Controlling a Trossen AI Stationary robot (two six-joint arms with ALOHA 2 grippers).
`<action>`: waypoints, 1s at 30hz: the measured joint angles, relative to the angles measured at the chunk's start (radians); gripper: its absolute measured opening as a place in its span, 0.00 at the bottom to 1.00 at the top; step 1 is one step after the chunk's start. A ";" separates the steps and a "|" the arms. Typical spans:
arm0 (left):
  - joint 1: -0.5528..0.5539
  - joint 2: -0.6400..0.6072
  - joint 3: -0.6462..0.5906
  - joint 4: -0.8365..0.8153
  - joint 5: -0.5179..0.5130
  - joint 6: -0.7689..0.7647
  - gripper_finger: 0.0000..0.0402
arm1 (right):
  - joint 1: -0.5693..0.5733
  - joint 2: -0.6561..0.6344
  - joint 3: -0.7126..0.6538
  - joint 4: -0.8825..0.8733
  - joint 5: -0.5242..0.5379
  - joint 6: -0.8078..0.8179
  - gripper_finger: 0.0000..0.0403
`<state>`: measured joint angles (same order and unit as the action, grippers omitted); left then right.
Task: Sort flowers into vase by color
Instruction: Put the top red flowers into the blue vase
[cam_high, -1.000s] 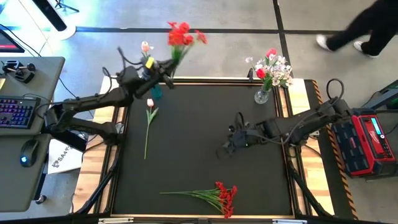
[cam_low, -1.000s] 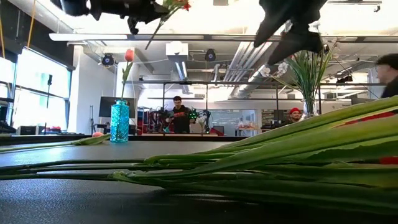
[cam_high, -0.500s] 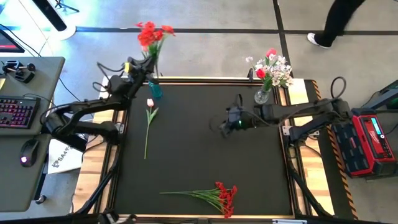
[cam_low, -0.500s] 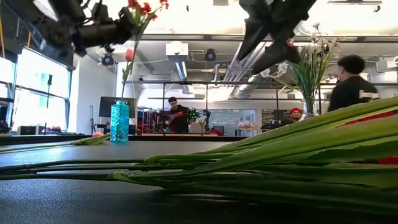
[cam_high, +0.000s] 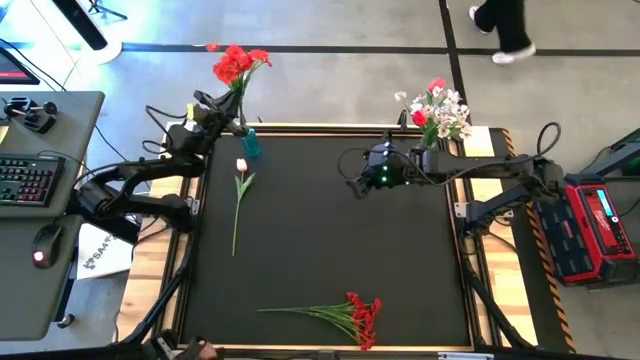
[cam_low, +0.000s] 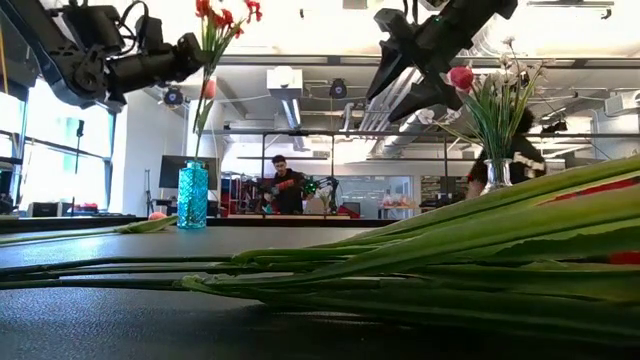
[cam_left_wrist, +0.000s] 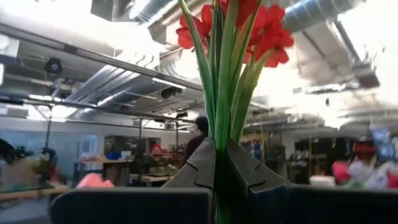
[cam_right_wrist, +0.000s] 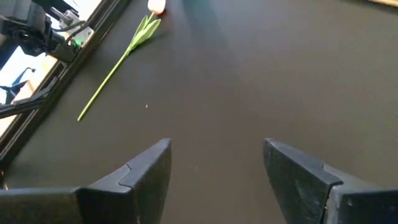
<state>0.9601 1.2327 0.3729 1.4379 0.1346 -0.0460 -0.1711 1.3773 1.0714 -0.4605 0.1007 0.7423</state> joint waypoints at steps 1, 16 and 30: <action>0.012 0.012 0.000 0.000 0.010 0.012 0.00 | -0.005 0.000 0.000 0.004 -0.001 -0.007 0.59; 0.077 0.216 0.005 0.132 0.105 -0.003 0.00 | -0.032 0.000 0.000 0.020 -0.058 -0.019 0.59; 0.107 0.196 0.024 0.132 0.119 -0.214 0.00 | -0.032 0.000 0.000 0.079 -0.071 -0.052 0.59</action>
<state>1.0668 1.4283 0.3970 1.5701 0.2538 -0.2598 -0.2035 1.3773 1.0714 -0.3810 0.0296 0.6907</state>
